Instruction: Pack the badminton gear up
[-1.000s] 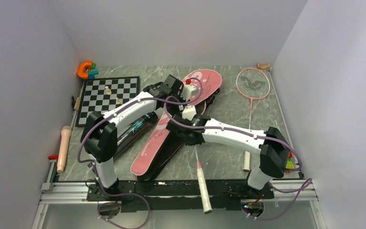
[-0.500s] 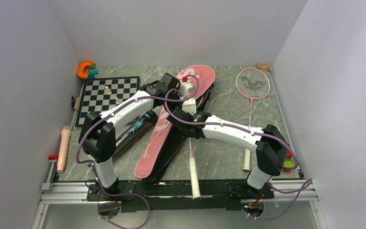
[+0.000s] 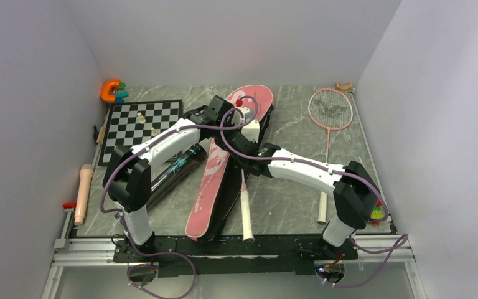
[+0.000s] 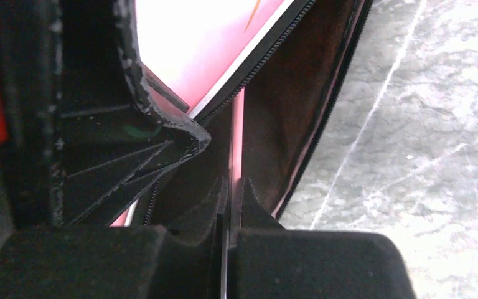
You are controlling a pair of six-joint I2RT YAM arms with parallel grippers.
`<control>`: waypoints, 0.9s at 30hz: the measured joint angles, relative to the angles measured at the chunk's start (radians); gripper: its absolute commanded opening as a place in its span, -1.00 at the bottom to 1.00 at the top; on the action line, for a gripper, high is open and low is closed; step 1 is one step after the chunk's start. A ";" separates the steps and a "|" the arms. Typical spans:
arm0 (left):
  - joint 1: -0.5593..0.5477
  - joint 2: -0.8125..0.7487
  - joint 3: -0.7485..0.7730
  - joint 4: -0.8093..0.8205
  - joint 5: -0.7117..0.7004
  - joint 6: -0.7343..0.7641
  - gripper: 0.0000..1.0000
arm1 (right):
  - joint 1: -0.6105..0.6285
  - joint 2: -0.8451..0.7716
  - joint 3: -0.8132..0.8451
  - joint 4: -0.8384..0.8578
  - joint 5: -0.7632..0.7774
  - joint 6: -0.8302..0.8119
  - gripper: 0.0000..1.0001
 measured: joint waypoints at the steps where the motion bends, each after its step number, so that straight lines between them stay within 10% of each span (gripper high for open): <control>1: 0.000 0.000 -0.001 0.001 0.001 -0.003 -1.00 | -0.001 -0.004 -0.014 0.027 0.000 -0.002 -1.00; 21: -0.029 -0.105 -0.014 -0.026 0.167 0.037 -1.00 | -0.135 -0.237 -0.571 0.720 -0.187 0.187 -0.88; 27: -0.028 -0.105 -0.017 -0.027 0.166 0.037 -1.00 | -0.159 -0.257 -0.608 0.829 -0.292 0.228 -0.11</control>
